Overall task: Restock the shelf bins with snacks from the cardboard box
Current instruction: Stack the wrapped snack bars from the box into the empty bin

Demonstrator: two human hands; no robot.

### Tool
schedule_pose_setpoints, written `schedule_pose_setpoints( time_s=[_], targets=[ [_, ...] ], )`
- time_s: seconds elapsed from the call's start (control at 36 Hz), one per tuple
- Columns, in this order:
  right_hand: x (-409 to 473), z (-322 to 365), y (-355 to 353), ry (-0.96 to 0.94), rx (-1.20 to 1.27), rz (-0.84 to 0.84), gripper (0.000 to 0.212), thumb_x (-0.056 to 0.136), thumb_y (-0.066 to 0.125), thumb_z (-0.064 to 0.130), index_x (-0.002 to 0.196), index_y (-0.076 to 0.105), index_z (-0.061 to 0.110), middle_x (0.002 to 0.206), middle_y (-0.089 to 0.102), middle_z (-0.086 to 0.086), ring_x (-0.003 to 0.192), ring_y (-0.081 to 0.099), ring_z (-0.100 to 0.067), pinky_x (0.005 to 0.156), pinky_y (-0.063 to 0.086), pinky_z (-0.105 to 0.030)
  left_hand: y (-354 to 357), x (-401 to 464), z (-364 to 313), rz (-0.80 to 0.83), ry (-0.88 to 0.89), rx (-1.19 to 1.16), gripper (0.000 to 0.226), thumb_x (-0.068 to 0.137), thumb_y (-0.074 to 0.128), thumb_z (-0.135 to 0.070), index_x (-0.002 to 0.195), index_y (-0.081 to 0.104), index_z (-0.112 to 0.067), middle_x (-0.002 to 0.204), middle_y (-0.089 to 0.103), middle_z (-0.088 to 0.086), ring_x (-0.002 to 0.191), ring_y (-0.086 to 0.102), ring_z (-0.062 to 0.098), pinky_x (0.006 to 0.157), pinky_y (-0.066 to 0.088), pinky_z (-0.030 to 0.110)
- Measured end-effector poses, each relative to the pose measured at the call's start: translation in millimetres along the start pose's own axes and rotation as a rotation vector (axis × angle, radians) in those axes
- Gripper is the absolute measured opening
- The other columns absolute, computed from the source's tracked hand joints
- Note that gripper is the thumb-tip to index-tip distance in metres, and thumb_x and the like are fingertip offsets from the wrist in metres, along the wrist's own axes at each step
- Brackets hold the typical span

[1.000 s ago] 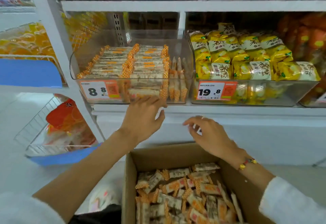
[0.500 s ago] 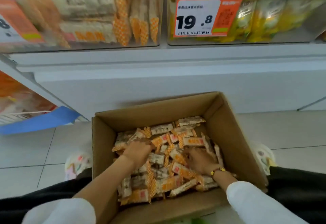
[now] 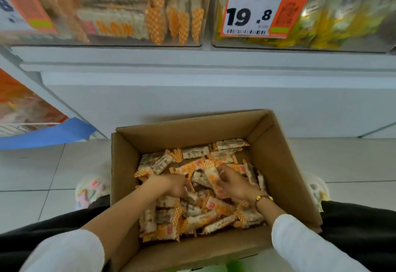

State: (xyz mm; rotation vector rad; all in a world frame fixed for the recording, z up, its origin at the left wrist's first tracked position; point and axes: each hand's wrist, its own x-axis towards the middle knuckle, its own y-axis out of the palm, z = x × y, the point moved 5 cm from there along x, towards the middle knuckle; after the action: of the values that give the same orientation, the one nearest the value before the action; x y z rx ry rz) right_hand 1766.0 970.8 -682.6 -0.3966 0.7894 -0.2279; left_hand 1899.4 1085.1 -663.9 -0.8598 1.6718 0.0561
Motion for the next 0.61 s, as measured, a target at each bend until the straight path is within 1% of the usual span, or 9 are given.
schedule_pose_setpoints(
  time_s=[0.03,0.08,0.19,0.28,0.36,0.42,0.47,0.56,0.61],
  targets=[
    [-5,12,-9,-0.037,0.004,-0.043,0.031,0.1,0.048,0.025,0.129,0.043,0.017,0.111,0.056,-0.003,0.095,0.057,-0.02,0.072,0.044,-0.025,-11,-7,-4,-0.052,0.009,-0.04,0.051,0.099,0.045,-0.039,0.145,0.038,-0.019,0.15,0.039,0.005,0.132,0.042,0.025,0.101,0.039,0.031],
    [-17,41,-25,-0.134,-0.012,-0.105,0.041,0.1,0.045,0.034,0.137,0.042,0.018,0.127,0.055,-0.001,0.11,0.057,-0.02,0.08,0.048,-0.025,-39,-26,-8,-0.286,0.014,-0.133,0.053,0.099,0.044,-0.043,0.144,0.037,-0.017,0.147,0.042,0.006,0.13,0.044,0.026,0.102,0.039,0.032],
    [-45,109,-52,-0.338,-0.046,-0.152,0.036,0.101,0.043,0.034,0.136,0.046,0.025,0.128,0.056,0.007,0.117,0.054,-0.013,0.097,0.045,-0.031,-87,-85,-16,-0.675,0.076,-0.402,0.055,0.099,0.041,-0.045,0.147,0.028,-0.02,0.147,0.042,0.003,0.131,0.044,0.024,0.106,0.036,0.035],
    [-68,160,-70,-0.445,-0.163,-0.204,0.047,0.099,0.041,0.039,0.143,0.042,0.022,0.14,0.05,0.008,0.126,0.047,-0.005,0.106,0.038,-0.025,-119,-139,-21,-0.869,0.17,-0.375,0.039,0.101,0.042,-0.035,0.139,0.043,-0.026,0.139,0.05,-0.004,0.124,0.05,0.017,0.098,0.041,0.029],
    [-95,211,-95,-0.541,-0.191,-0.303,0.04,0.1,0.044,0.038,0.139,0.047,0.03,0.116,0.062,0.016,0.104,0.056,0.008,0.091,0.046,-0.019,-154,-202,-23,-0.997,0.214,-0.252,0.025,0.1,0.044,-0.037,0.117,0.062,-0.032,0.116,0.064,-0.009,0.107,0.059,0.014,0.088,0.047,0.032],
    [-117,248,-113,-0.634,-0.179,-0.388,0.034,0.099,0.047,0.034,0.133,0.048,0.039,0.115,0.062,0.016,0.104,0.057,0.002,0.086,0.048,-0.025,-175,-252,-25,-1.137,0.221,-0.142,0.025,0.099,0.044,-0.04,0.113,0.063,-0.033,0.1,0.066,-0.011,0.088,0.06,0.01,0.079,0.05,0.037],
    [-140,288,-128,-0.738,-0.145,-0.45,0.032,0.098,0.051,0.027,0.124,0.045,0.045,0.112,0.057,0.019,0.102,0.056,-0.002,0.08,0.048,-0.028,-194,-301,-22,-1.358,0.207,-0.042,0.025,0.098,0.045,-0.042,0.112,0.064,-0.033,0.096,0.066,-0.013,0.076,0.053,0.005,0.074,0.049,0.035],
    [-163,343,-145,-0.9,-0.206,-0.692,0.036,0.096,0.054,0.017,0.127,0.047,0.035,0.121,0.059,0.011,0.108,0.056,-0.012,0.082,0.049,-0.033,-211,-353,-10,-1.73,0.174,-0.069,0.024,0.095,0.047,-0.048,0.109,0.062,-0.036,0.087,0.065,-0.014,0.069,0.055,0.008,0.065,0.047,0.031],
    [-167,371,-151,-0.987,-0.32,-0.89,0.036,0.096,0.054,0.017,0.13,0.049,0.027,0.119,0.062,0.002,0.102,0.057,-0.016,0.078,0.048,-0.035,-220,-365,-2,-1.915,0.209,-0.125,0.027,0.096,0.048,-0.047,0.113,0.063,-0.032,0.096,0.068,-0.009,0.076,0.062,0.015,0.066,0.049,0.032]
  ],
)
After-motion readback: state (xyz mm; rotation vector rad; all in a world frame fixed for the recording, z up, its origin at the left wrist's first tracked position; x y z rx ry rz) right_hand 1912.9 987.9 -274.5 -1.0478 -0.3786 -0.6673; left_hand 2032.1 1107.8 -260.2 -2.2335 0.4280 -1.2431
